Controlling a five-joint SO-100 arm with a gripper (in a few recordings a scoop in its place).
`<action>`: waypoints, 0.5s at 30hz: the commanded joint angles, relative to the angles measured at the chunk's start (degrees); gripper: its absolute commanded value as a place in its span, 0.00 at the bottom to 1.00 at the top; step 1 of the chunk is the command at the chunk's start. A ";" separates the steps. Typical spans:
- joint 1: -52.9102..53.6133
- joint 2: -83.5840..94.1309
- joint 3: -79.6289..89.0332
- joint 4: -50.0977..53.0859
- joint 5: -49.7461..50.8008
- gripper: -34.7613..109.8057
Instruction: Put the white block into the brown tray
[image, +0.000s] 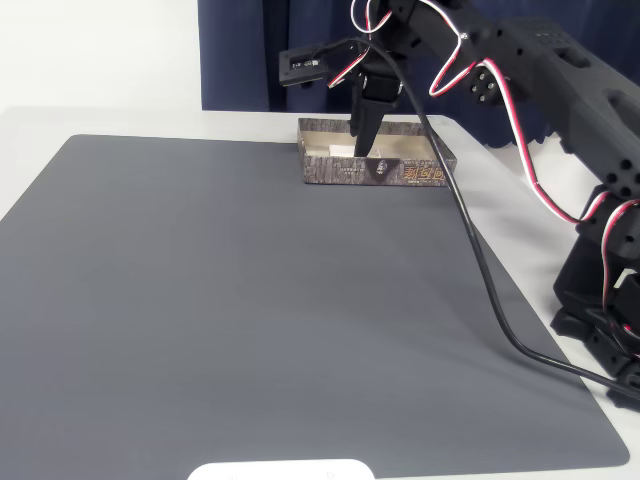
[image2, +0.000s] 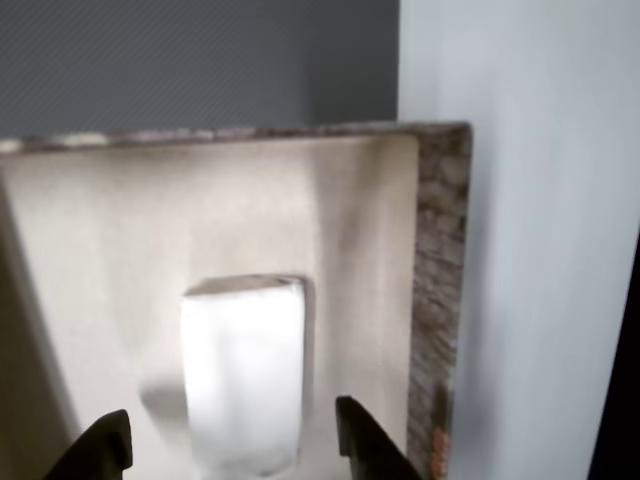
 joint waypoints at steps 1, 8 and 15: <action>-1.23 4.66 -2.46 1.23 3.78 0.53; -3.52 9.32 -1.32 10.02 17.14 0.34; -8.53 24.26 17.58 11.95 24.70 0.24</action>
